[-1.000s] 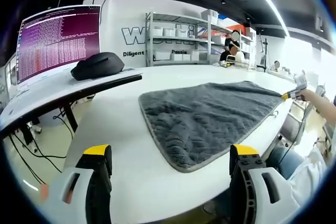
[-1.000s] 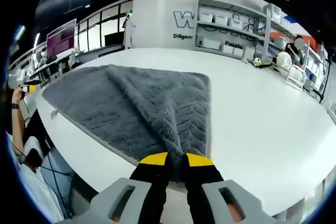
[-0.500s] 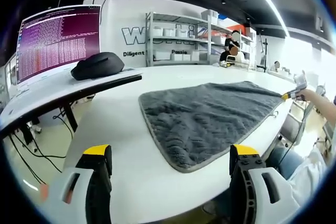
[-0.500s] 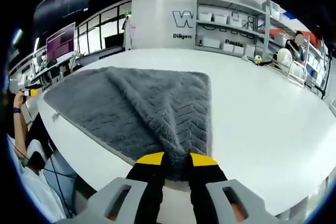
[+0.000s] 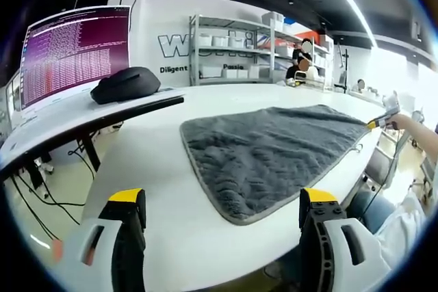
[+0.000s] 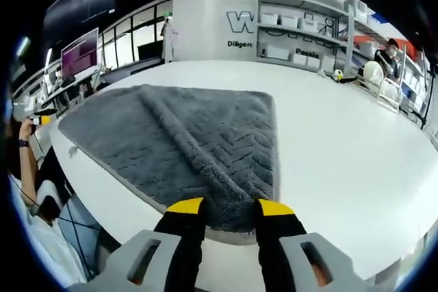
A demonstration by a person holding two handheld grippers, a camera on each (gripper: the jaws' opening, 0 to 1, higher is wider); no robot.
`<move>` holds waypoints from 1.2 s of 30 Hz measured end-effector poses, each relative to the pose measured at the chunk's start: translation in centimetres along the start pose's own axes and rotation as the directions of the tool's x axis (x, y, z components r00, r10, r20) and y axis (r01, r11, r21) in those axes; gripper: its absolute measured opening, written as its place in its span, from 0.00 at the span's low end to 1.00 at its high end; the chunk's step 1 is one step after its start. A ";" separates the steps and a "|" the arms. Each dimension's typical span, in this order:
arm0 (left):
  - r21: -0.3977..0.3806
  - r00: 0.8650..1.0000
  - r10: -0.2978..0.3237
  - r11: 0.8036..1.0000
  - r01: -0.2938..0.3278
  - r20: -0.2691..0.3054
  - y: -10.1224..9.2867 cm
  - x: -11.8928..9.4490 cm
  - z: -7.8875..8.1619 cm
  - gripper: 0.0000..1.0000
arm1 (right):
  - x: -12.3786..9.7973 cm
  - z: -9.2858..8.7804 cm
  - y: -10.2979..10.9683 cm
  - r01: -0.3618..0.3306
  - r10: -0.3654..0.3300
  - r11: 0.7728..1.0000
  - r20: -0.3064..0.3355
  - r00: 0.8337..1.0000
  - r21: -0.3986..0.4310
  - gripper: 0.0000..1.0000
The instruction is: Open the folded towel by lifting each exposed corner and separating the folded layers until the towel lies flat within the target outline without major curled edges
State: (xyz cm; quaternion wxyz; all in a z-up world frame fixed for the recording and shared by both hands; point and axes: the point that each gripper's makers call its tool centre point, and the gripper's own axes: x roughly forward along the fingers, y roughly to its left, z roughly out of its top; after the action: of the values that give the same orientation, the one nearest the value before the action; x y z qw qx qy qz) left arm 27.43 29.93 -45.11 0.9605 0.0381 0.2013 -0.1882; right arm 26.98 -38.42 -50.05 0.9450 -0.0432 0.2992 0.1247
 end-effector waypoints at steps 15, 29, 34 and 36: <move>0.000 1.000 -0.001 1.000 0.001 -0.005 -0.1 0.0 -0.2 0.92 | -0.7 0.6 0.0 -0.008 0.009 1.000 0.033 0.999 -0.020 0.50; 0.007 1.000 -0.008 1.000 0.008 -0.008 -0.3 0.0 -0.1 0.92 | -4.8 4.3 5.3 -0.078 0.089 0.996 0.250 0.964 -0.053 0.68; 0.002 1.000 -0.011 1.000 0.011 -0.012 -0.3 0.0 -0.2 0.91 | -6.0 4.2 7.9 -0.118 0.123 0.992 0.261 0.958 -0.033 0.81; 0.005 1.000 -0.012 1.000 0.012 -0.015 -0.4 -0.1 -0.2 0.91 | -6.4 4.2 8.8 -0.126 0.131 0.991 0.268 0.954 -0.036 0.83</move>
State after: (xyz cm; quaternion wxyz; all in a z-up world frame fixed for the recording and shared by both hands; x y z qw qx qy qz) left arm 27.13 29.60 -45.29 0.9578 0.0406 0.2080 -0.1942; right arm 21.94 -30.58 -42.94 0.9664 -0.0150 0.1687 0.1935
